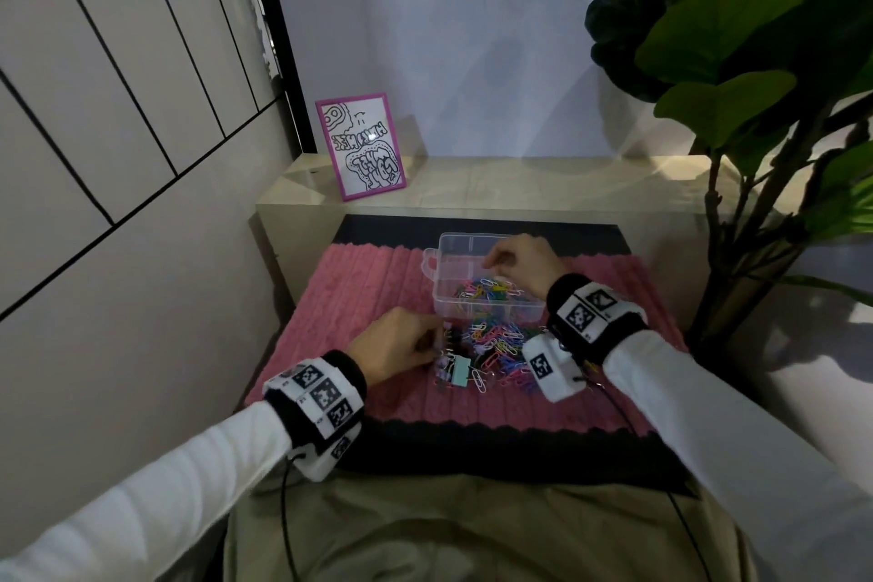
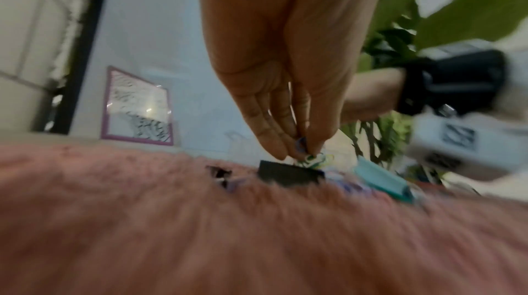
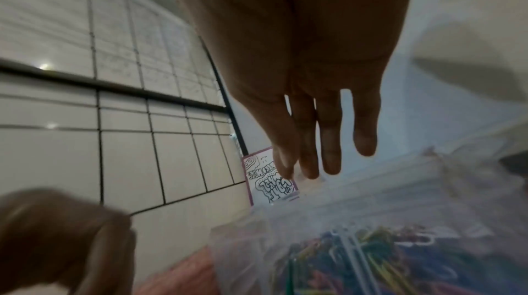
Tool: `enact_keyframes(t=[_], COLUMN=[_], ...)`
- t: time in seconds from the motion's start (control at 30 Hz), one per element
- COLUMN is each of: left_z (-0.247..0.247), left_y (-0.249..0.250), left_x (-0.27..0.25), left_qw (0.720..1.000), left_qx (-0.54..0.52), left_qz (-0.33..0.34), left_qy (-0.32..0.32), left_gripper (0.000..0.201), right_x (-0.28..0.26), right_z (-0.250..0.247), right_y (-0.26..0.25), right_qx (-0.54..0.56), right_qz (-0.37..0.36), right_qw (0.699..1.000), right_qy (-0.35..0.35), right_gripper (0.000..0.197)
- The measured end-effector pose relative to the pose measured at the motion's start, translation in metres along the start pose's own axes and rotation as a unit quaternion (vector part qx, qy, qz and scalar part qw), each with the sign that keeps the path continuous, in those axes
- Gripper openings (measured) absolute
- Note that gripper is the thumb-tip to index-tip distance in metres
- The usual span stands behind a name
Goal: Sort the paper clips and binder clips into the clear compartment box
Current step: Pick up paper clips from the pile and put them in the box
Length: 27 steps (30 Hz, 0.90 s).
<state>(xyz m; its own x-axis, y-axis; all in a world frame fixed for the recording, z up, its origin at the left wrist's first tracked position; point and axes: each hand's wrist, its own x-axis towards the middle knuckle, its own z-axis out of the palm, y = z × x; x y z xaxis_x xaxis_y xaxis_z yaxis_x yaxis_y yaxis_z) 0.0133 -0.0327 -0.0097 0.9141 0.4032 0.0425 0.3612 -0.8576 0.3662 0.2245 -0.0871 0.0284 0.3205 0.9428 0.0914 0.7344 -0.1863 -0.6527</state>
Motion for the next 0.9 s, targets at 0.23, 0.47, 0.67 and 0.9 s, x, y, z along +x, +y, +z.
enact_keyframes(t=[0.23, 0.47, 0.67, 0.9], left_z=[-0.022, -0.025, -0.059, -0.086], left_y=[-0.029, -0.043, -0.041, -0.042], left_x=[0.002, -0.001, 0.022, 0.053], left_qw=[0.976, 0.926, 0.934, 0.932], left_qx=[-0.176, -0.338, -0.321, -0.338], left_qz=[-0.126, -0.169, -0.155, -0.124], left_qy=[0.02, -0.014, 0.038, 0.046], left_gripper=[0.01, 0.028, 0.027, 0.032], right_x=[-0.025, -0.041, -0.026, -0.014], right_z=[0.017, 0.043, 0.055, 0.061], right_y=[-0.011, -0.028, -0.026, -0.03], right_qx=[-0.06, -0.153, -0.175, -0.181], right_qz=[-0.133, -0.198, -0.167, -0.137], right_qw=[0.988, 0.95, 0.947, 0.936], right_qy=[-0.04, -0.189, -0.211, -0.267], right_gripper=[0.013, 0.014, 0.025, 0.028])
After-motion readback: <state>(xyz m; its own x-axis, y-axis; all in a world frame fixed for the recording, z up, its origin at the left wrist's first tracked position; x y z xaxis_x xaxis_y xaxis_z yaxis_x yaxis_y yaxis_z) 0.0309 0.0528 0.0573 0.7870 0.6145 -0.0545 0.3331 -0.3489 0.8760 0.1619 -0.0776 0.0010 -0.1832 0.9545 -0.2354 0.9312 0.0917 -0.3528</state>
